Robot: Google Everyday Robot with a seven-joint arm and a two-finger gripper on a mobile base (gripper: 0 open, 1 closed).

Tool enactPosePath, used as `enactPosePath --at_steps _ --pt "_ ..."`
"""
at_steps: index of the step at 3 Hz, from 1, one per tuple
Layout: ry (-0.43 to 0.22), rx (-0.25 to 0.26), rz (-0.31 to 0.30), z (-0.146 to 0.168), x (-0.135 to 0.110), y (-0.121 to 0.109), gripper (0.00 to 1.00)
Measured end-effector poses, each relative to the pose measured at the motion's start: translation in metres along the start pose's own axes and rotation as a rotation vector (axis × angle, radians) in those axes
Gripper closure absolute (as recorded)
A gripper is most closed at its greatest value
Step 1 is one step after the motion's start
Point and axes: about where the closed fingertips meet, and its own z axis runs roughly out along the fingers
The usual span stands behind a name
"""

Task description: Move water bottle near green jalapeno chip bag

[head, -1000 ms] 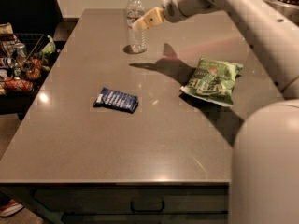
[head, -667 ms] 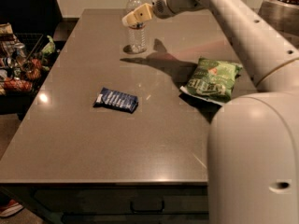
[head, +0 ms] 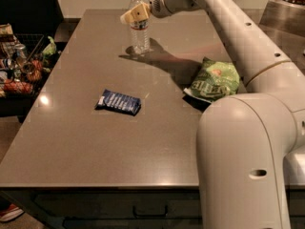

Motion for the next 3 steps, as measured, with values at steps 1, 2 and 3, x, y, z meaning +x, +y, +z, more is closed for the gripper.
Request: enactPosePath --at_steps 1,2,3 --pt "-0.008 -0.018 -0.007 -0.003 -0.004 0.005 0.38" --pt "-0.003 -0.035 -0.011 -0.019 -0.003 0.015 0.69" --pt "-0.004 -0.043 0.001 -0.042 -0.001 0.018 0.92"
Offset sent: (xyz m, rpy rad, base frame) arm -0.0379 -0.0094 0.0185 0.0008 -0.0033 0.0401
